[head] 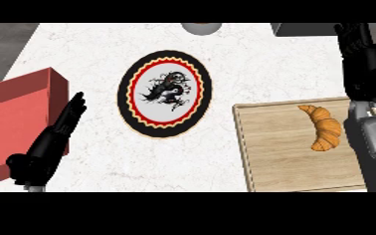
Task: Pick the croissant from the tray and place it in the plate
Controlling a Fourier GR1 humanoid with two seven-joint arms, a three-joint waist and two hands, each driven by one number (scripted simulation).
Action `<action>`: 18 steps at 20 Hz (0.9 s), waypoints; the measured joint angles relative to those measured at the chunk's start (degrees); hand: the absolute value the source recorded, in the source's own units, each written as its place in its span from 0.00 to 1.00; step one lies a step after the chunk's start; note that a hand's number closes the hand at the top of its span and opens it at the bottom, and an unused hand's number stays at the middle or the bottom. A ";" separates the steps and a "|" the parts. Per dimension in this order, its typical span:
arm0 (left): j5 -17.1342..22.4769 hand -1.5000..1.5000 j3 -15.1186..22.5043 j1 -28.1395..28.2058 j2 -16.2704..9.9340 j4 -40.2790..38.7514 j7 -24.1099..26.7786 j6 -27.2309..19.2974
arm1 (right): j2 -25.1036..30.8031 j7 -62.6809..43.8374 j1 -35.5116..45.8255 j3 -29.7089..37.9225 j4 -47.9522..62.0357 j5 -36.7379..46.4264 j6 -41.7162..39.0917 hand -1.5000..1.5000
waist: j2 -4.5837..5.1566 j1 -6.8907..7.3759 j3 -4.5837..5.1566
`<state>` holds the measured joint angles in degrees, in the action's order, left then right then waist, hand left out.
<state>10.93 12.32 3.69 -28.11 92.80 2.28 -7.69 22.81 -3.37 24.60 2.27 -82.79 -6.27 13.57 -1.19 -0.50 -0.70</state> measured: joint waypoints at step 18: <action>-4.30 0.50 -2.68 -16.59 6.50 -9.66 -7.30 -3.68 | -1.83 3.68 -14.04 -12.06 4.12 16.46 4.42 0.00 | 1.29 -0.09 0.77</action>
<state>6.63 9.64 -12.89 -21.61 83.14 -5.02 -11.36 20.98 0.31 10.55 -9.79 -78.67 10.19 18.00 0.10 -0.59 0.07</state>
